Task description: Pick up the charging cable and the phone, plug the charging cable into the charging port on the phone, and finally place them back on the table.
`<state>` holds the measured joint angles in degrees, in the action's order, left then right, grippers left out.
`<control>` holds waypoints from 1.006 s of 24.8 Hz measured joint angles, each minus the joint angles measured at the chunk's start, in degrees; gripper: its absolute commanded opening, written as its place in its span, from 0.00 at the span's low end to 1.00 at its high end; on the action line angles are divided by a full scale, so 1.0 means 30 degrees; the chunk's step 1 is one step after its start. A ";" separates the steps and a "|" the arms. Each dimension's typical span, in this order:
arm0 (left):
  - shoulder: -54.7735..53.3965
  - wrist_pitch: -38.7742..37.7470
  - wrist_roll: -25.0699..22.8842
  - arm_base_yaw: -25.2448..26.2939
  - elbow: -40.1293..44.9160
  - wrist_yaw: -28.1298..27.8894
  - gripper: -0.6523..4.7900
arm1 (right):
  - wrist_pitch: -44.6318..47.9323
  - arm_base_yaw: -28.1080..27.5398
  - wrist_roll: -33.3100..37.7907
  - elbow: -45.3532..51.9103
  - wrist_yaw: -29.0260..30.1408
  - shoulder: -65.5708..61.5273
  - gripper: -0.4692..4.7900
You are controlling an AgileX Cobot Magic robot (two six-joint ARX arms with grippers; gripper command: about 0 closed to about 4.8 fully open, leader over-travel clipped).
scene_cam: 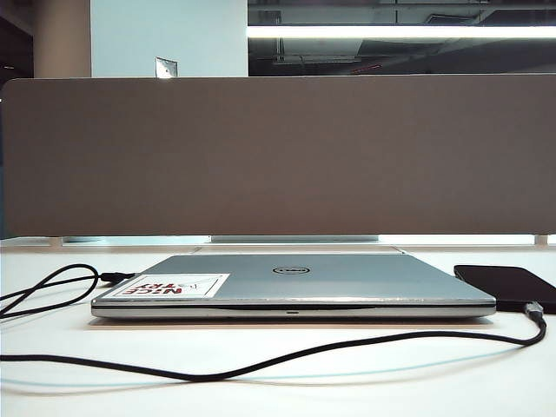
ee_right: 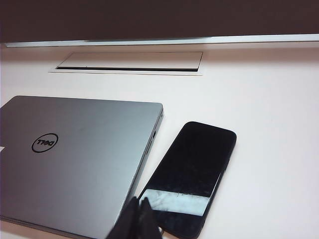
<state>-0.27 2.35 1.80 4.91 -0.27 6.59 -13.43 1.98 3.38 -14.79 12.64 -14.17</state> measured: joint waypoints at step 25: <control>0.0000 0.0007 0.0000 0.0000 0.0000 0.0000 0.11 | 0.4954 -0.0969 -0.0124 0.4714 -0.4641 0.4699 0.08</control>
<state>-0.27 2.37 1.80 4.91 -0.27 6.59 1.43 -0.93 3.01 -0.64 -1.28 -0.08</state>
